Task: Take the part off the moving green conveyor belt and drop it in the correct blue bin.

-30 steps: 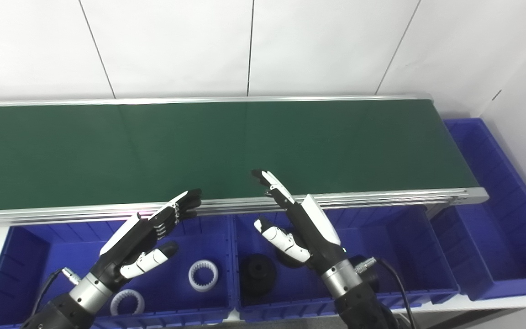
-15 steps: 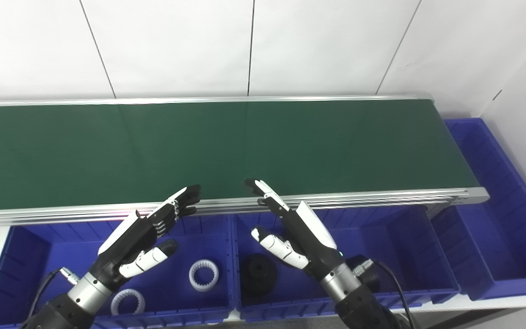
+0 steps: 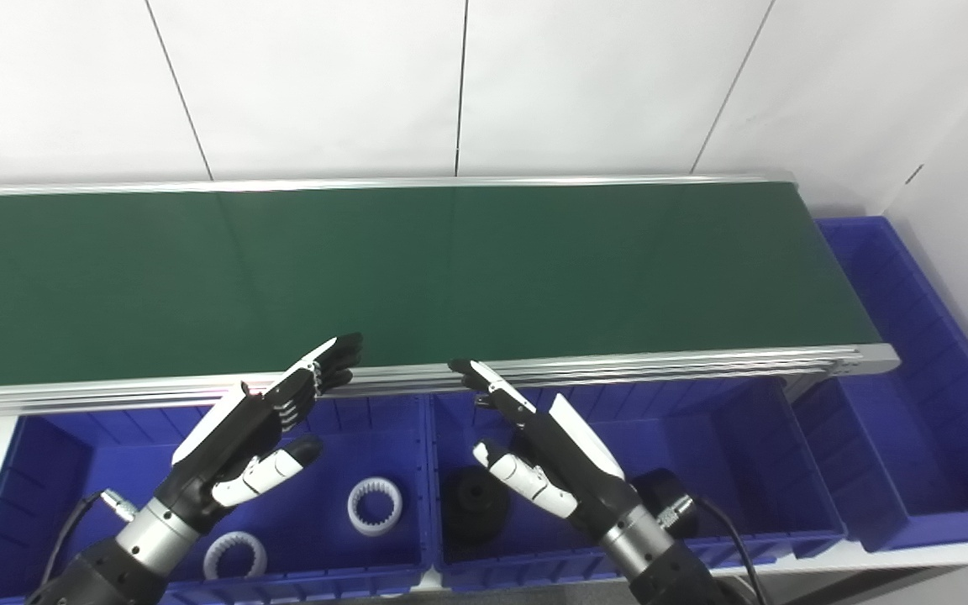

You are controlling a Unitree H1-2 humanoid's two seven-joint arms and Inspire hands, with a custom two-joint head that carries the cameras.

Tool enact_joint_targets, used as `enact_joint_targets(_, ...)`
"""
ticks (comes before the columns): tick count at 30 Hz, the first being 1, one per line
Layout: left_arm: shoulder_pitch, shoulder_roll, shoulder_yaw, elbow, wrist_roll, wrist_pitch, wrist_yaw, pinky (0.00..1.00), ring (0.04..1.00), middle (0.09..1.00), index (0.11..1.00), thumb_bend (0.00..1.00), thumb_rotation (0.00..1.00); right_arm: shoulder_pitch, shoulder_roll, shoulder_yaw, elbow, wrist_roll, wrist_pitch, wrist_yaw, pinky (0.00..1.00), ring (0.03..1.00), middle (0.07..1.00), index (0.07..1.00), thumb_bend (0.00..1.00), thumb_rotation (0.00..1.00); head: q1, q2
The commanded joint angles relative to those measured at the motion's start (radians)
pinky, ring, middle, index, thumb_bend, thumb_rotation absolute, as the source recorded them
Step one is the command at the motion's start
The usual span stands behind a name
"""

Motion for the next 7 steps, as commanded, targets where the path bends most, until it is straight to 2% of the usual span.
enact_joint_targets(1, -0.008, 0.013, 0.008, -0.036, -0.013, -0.011, 0.012, 0.95, 0.974, 0.977, 0.948, 0.45, 0.77, -0.001, -0.005, -0.007, -0.022, 0.012, -0.052, 0.006, 0.91, 0.961, 0.985, 0.965, 0.53, 1.0, 0.003, 0.002)
enact_joint_targets(7, -0.008, 0.015, 0.007, -0.042, -0.015, 0.002, 0.012, 0.96, 0.978, 0.976, 0.948, 0.45, 0.77, 0.0, -0.01, -0.009, -0.02, -0.004, -0.061, 0.0, 0.91, 0.964, 0.99, 0.968, 0.51, 1.0, 0.006, 0.001)
